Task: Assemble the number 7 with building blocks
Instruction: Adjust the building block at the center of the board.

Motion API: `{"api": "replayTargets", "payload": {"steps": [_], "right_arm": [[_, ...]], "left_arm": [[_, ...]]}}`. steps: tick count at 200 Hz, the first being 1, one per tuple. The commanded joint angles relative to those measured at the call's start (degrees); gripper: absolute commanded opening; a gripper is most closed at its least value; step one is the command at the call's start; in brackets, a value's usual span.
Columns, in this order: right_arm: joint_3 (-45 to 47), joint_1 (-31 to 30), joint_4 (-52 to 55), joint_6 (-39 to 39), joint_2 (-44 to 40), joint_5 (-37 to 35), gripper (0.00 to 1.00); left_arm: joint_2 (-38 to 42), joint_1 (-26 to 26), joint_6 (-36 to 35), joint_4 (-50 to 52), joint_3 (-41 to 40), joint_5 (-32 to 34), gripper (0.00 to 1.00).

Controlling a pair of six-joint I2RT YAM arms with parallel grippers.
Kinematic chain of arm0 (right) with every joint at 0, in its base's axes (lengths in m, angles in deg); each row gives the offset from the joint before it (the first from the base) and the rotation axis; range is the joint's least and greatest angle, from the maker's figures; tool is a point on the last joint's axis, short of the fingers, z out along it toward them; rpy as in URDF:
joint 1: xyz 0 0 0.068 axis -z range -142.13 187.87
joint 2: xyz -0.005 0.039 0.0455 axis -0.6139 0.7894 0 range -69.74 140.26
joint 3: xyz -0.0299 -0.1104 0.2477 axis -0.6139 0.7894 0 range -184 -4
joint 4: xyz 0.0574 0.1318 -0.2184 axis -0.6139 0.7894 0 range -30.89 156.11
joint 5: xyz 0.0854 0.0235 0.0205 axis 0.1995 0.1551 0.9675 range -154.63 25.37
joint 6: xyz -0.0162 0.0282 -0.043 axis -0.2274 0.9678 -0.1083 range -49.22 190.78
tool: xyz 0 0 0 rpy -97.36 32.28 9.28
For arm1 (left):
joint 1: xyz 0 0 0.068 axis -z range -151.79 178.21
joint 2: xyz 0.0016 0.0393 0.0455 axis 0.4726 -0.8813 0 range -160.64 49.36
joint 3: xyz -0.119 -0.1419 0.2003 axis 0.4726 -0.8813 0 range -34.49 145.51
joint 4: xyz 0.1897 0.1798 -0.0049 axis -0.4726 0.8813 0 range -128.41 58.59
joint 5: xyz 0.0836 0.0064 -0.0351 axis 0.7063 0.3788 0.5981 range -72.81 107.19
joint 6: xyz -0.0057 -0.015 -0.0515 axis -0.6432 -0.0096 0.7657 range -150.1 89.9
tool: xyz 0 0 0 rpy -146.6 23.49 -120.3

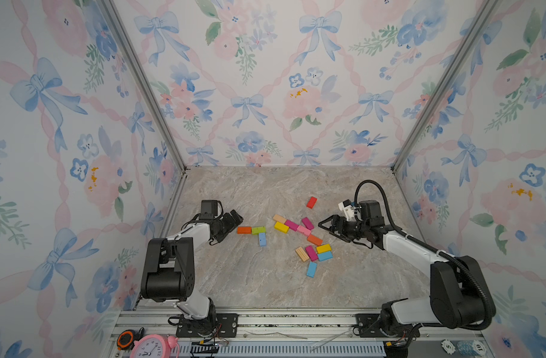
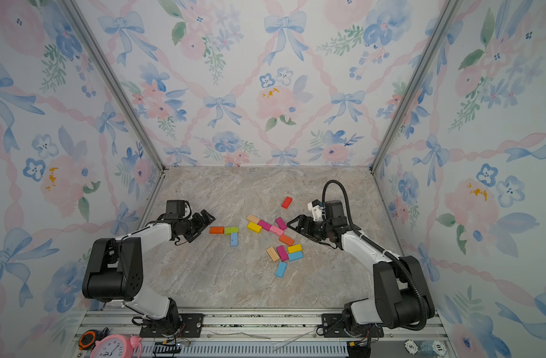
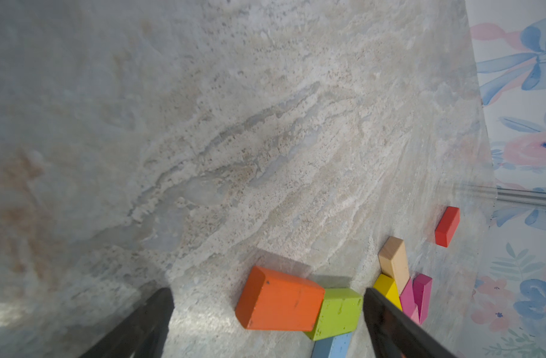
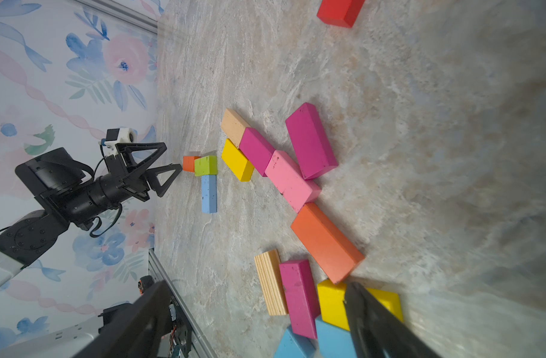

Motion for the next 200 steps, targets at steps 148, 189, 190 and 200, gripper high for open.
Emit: {"api": "replayTargets", "payload": {"steps": [148,189,190,200], "right_arm": [[-9.43,-20.34,3.6,0.39,6.25,-7.42,0.9],[-13.4,-28.41,-2.04,6.62,12.52,-7.76,0.9],[-13.48,-28.61,-2.09,6.71,12.72,-7.81,0.9],[-15.27,-30.69,-2.62,7.53,14.67,-8.02,0.9]], "left_arm": [[29.3,9.75,10.31,2.45,-16.67,-1.44,0.98],[34.21,9.02,12.31,2.13,-19.82,-2.24,0.98],[34.36,8.93,12.24,2.23,-19.84,-2.21,0.98],[35.72,7.59,11.08,3.17,-19.71,-1.86,0.98]]}}
